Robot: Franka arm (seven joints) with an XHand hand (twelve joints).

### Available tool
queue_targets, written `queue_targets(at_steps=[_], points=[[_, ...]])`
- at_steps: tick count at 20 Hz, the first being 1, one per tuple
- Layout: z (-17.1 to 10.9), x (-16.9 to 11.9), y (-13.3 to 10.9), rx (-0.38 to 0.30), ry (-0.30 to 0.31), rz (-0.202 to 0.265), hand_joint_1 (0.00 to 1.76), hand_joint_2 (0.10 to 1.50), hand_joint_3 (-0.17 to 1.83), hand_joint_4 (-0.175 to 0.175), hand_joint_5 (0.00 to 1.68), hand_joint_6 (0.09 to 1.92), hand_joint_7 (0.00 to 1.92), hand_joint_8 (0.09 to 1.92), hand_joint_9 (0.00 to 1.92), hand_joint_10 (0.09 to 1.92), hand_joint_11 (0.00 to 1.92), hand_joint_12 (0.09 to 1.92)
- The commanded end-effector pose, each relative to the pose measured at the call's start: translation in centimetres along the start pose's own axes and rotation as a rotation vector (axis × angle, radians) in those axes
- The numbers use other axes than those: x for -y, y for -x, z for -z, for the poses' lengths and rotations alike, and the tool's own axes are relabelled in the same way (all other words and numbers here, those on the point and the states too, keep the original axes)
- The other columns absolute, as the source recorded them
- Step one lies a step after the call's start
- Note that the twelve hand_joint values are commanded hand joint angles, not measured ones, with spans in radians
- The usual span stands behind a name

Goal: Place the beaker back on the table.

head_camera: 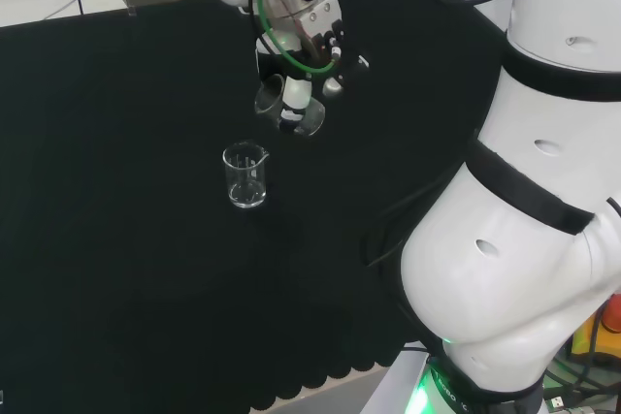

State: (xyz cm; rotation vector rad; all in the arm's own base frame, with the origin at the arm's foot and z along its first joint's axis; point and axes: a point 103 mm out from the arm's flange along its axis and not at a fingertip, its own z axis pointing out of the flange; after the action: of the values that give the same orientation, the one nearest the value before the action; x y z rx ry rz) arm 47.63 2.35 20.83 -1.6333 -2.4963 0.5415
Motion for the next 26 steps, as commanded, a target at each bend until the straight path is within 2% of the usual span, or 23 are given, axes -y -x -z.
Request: queue_targets(at_steps=[1, 4, 10, 18, 23, 26], points=[[-0.9, -0.5, 1.6, -0.102, 0.108, 0.051, 1.30, 0.53, 1.00, -0.175, 1.13, 1.07, 1.19, 1.04, 1.51, 0.87, 1.17, 0.86], [-1.5, -1.0, 2.3, -0.147, 0.156, 0.065, 1.30, 0.54, 0.99, -0.175, 1.12, 1.07, 1.19, 1.04, 1.50, 0.88, 1.17, 0.86], [-3.0, -2.1, 4.2, -0.252, 0.252, 0.061, 1.30, 0.56, 0.97, -0.175, 1.11, 1.08, 1.18, 1.05, 1.50, 0.88, 1.16, 0.85], [-5.2, -3.8, 6.4, -0.374, 0.318, 0.065, 1.29, 0.61, 0.88, -0.175, 1.11, 1.03, 1.17, 1.00, 1.48, 0.82, 1.18, 0.81], [-6.7, -4.8, 7.2, -0.435, 0.357, 0.072, 1.30, 0.63, 0.79, -0.175, 1.13, 0.94, 1.20, 0.91, 1.50, 0.73, 1.22, 0.74], [-7.3, -5.5, 7.4, -0.462, 0.386, 0.074, 1.31, 0.66, 0.69, -0.175, 1.17, 0.83, 1.24, 0.80, 1.53, 0.59, 1.24, 0.69]])
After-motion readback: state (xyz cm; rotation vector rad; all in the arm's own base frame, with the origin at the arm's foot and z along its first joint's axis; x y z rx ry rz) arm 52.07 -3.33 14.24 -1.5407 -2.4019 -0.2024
